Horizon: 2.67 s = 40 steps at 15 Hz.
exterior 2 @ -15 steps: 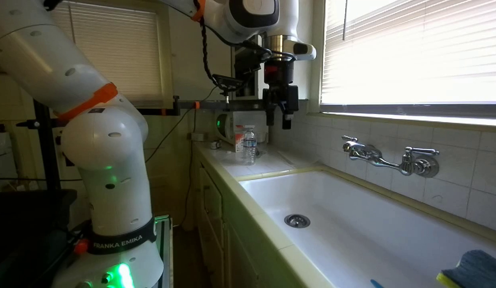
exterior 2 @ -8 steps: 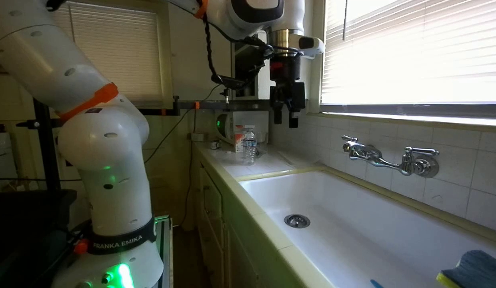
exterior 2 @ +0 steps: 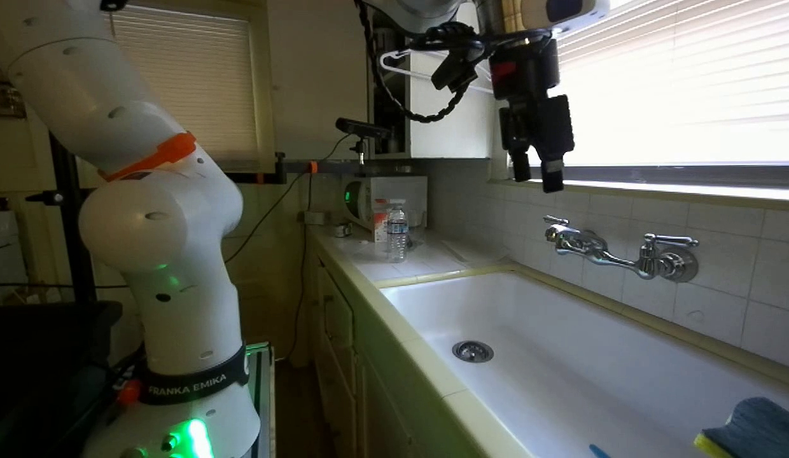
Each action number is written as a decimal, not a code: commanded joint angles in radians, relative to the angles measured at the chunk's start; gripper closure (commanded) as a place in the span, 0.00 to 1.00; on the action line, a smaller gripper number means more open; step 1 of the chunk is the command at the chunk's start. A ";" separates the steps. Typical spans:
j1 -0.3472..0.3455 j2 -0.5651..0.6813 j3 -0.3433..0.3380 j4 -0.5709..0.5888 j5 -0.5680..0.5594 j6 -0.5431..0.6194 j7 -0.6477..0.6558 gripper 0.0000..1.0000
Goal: Put the yellow spoon in the sink.
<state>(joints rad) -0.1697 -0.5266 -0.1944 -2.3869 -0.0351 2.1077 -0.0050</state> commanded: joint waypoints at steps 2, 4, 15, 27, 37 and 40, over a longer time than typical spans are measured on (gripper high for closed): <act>-0.018 0.047 -0.009 0.028 0.005 0.033 -0.010 0.00; -0.020 0.067 -0.009 0.038 0.005 0.033 -0.010 0.00; -0.151 0.344 0.028 0.087 -0.052 0.546 0.382 0.00; -0.243 0.526 -0.010 0.252 -0.513 0.518 1.115 0.00; -0.180 0.565 -0.091 0.234 -0.492 0.489 1.246 0.00; -0.180 0.575 -0.113 0.229 -0.484 0.503 1.253 0.00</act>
<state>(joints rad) -0.3695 0.0333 -0.2758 -2.1601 -0.5095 2.6203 1.2061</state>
